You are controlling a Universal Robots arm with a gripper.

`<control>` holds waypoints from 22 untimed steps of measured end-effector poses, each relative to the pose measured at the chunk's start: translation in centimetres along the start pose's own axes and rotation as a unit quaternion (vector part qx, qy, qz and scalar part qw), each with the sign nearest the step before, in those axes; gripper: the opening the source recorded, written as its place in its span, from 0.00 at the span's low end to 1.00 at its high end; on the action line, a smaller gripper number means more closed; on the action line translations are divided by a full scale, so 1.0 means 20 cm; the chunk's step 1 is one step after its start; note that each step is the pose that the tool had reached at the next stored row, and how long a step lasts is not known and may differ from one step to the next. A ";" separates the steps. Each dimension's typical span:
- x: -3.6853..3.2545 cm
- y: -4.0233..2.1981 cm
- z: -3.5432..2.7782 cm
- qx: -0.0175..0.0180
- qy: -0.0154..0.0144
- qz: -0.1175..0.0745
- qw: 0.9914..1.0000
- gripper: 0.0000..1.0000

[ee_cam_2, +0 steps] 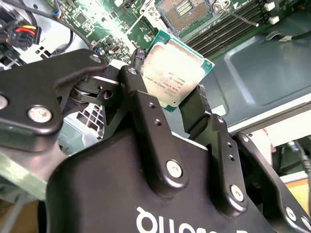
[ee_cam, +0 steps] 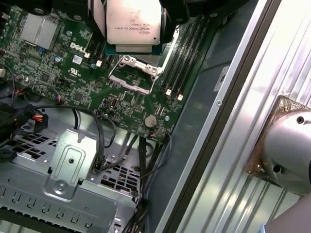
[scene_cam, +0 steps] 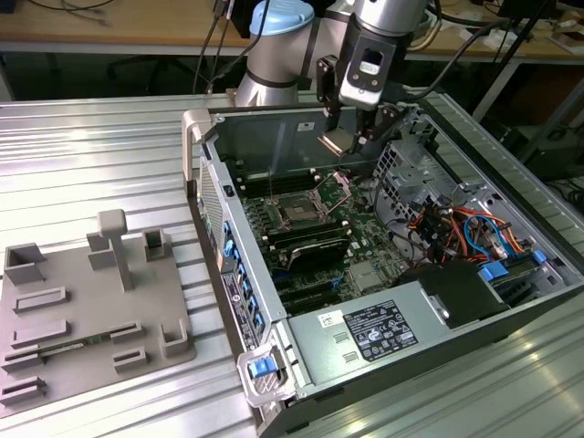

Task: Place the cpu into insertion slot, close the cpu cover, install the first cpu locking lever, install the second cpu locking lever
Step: 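Place the cpu into insertion slot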

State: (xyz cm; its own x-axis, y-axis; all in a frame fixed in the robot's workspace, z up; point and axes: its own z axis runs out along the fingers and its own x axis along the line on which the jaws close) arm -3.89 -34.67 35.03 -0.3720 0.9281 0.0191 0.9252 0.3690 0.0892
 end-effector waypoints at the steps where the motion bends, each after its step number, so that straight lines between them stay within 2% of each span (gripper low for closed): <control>1: 0.000 0.000 0.001 0.000 -0.001 0.014 1.000 0.55; 3: 0.000 0.000 0.003 -0.001 -0.003 0.030 1.000 0.55; 4: 0.000 0.000 0.005 -0.001 -0.004 0.046 0.999 0.55; 8: 0.000 -0.001 0.008 -0.001 -0.007 0.078 0.997 0.55; 9: 0.000 -0.001 0.010 -0.002 -0.008 0.087 0.996 0.55; 12: 0.000 -0.001 0.012 -0.002 -0.009 0.102 0.995 0.55; 16: 0.000 -0.003 0.015 -0.002 -0.011 0.123 0.992 0.55; 20: 0.008 -0.021 0.016 -0.003 -0.012 0.134 0.991 0.55; 21: 0.008 -0.021 0.018 -0.003 -0.013 0.141 0.990 0.55; 22: 0.007 -0.022 0.020 -0.003 -0.014 0.154 0.988 0.55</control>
State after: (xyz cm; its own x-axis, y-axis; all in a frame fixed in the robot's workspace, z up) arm -4.32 -34.67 34.60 -0.0713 0.9973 0.0191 0.9936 0.0694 0.0892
